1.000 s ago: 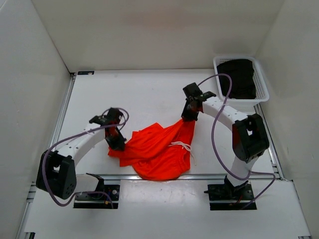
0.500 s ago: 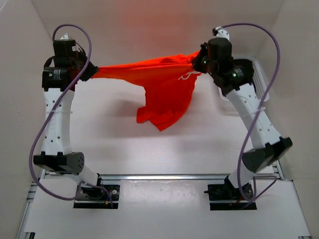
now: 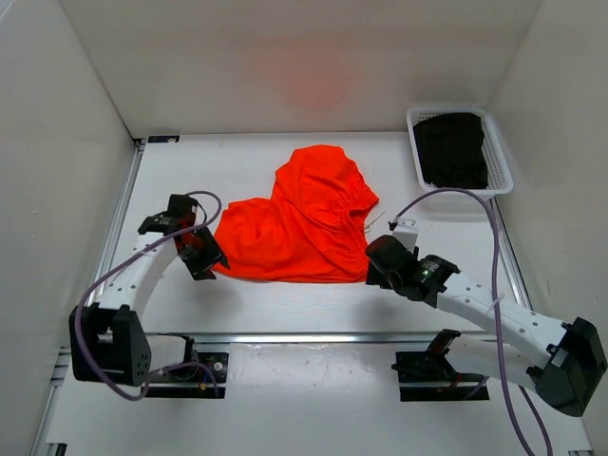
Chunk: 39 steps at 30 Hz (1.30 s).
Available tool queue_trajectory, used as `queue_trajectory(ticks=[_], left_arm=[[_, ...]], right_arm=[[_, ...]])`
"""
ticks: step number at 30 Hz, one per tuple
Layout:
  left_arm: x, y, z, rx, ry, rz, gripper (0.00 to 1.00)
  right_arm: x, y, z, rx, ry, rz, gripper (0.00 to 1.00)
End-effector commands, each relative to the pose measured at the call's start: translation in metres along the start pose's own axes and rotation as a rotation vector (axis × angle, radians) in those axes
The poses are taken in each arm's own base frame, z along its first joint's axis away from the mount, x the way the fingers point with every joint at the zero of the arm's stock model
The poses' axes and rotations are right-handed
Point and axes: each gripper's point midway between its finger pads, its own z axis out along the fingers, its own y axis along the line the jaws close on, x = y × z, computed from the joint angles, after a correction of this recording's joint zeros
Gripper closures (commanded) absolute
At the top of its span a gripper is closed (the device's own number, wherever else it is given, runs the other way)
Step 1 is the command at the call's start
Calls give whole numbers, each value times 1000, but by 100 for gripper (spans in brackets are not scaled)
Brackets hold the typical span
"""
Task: Fold and stack the shorts
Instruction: Flatten the shorts out
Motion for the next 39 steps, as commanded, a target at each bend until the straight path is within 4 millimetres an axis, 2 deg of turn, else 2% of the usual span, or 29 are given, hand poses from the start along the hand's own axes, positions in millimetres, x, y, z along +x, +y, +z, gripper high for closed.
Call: queue_trajectory(ticks=[1, 2, 4, 5, 6, 7, 9, 10, 11, 12, 13, 14, 15, 16, 18, 21, 23, 28, 31, 32, 33, 34, 35, 36, 38, 39], left_arm=[[-16, -21, -8, 88, -68, 5, 45], [-20, -18, -8, 62, -80, 3, 47], [-26, -17, -13, 35, -98, -15, 53], [-26, -9, -13, -8, -105, -19, 57], [-30, -9, -13, -19, -116, -35, 61], [-27, -6, -10, -36, -95, -38, 64], [-25, 5, 2, -82, -64, -69, 64], [-28, 16, 10, -100, -62, -106, 61], [-27, 18, 17, -95, -41, -124, 49], [-25, 18, 23, -75, -8, -129, 39], [-21, 24, 35, -97, 38, -149, 27], [-22, 23, 41, -89, 52, -142, 21], [-19, 25, 48, -94, 73, -146, 9], [-15, 24, 62, -87, 115, -153, 4], [-11, 28, 68, -105, 140, -159, 0], [-12, 29, 81, -115, 169, -166, 0], [-17, 25, 82, -113, 166, -165, 2], [-27, 34, 87, -152, 149, -183, 12], [-31, 40, 94, -180, 148, -192, 18], [-30, 41, 96, -186, 156, -194, 30], [-33, 40, 95, -180, 149, -183, 43], [-31, 42, 98, -188, 161, -185, 62], [-35, 40, 97, -182, 154, -175, 80], [-34, 37, 97, -166, 164, -177, 90], [-45, 31, 91, -143, 129, -169, 90], [-50, 28, 87, -130, 110, -165, 90]], right_arm=[[-2, -9, -8, 79, -36, 236, 35], [-13, -9, -12, 76, -53, 276, 48], [-21, -6, -15, 55, -43, 313, 58], [-31, -6, -15, 44, -44, 360, 60], [-29, -7, -12, 45, -13, 376, 64], [-27, -7, -11, 34, 14, 398, 64], [-31, 7, -8, -67, 97, 487, 63], [-18, 7, 0, -87, 145, 496, 59], [-22, 15, 5, -148, 148, 532, 55], [-22, 11, 11, -165, 163, 577, 49], [-17, 17, 12, -223, 200, 574, 39], [-15, 11, 19, -217, 211, 584, 34], [-12, 10, 22, -214, 228, 573, 31], [-7, 11, 33, -208, 260, 525, 22], [-4, 13, 40, -209, 286, 497, 18], [1, 18, 58, -201, 324, 483, 18], [-3, 21, 65, -208, 314, 474, 21], [2, 10, 85, -128, 328, 466, 36], [5, 11, 95, -126, 330, 465, 46], [12, 13, 97, -121, 350, 454, 49], [5, 14, 98, -126, 327, 455, 53], [8, 14, 100, -118, 338, 454, 64], [0, 17, 101, -132, 318, 456, 71], [-4, 19, 101, -137, 311, 457, 87], [-12, 16, 99, -111, 301, 454, 97], [-30, 21, 95, -136, 266, 443, 100]])
